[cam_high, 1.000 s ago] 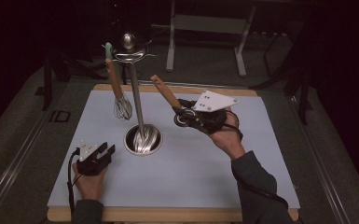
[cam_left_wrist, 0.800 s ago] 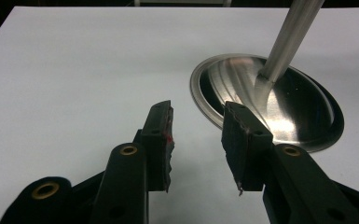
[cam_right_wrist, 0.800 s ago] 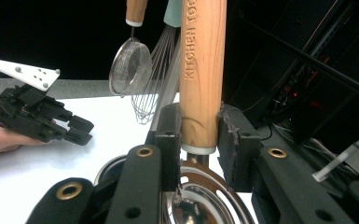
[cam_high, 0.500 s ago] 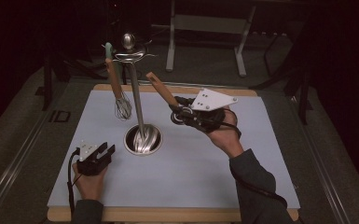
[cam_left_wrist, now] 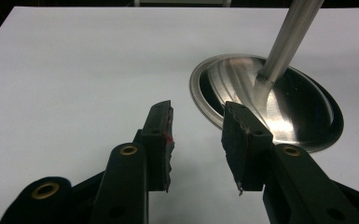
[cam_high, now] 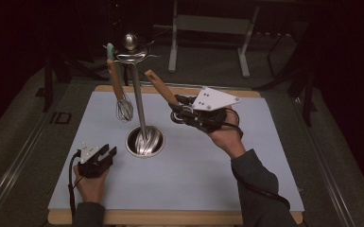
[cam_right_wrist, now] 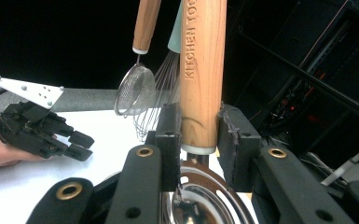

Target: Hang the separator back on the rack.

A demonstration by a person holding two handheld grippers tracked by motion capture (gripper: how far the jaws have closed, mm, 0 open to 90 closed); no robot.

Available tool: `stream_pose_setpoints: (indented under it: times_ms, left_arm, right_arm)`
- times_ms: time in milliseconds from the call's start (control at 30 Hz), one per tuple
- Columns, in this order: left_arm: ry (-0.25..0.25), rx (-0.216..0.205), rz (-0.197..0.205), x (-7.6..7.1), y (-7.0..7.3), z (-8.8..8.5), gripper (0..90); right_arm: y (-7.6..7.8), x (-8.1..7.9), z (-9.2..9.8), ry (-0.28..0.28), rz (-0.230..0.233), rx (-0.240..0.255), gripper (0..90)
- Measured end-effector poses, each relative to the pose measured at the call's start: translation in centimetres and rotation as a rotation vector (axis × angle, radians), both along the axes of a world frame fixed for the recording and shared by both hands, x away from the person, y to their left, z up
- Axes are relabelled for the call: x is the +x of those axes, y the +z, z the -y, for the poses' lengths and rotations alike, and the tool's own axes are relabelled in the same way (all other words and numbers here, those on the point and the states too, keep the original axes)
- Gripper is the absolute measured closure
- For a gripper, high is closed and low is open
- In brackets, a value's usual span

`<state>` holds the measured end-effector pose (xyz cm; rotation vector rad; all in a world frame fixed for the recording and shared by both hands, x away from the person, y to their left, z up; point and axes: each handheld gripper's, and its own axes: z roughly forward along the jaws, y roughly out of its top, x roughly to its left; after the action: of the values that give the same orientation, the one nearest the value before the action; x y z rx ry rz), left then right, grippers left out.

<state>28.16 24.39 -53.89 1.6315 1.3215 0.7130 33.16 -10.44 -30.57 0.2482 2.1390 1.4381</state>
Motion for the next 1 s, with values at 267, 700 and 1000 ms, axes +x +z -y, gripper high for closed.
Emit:
stream_pose_setpoints:
  times_ms: [267,700,1000]
  left_arm:
    - [0.0,0.001,0.0,0.0,0.0,0.0,63.6]
    - [0.0,0.002,0.0,0.0,0.0,0.0,63.6]
    - [-0.001,0.001,0.0,0.0,0.0,0.0,63.5]
  right_arm:
    - [0.8,-0.1,-0.2,0.008,0.017,-0.005,71.0]
    - [1.4,-0.2,-1.0,0.014,0.032,-0.009,71.0]
    - [1.5,-0.3,-1.8,0.028,0.031,-0.007,71.0]
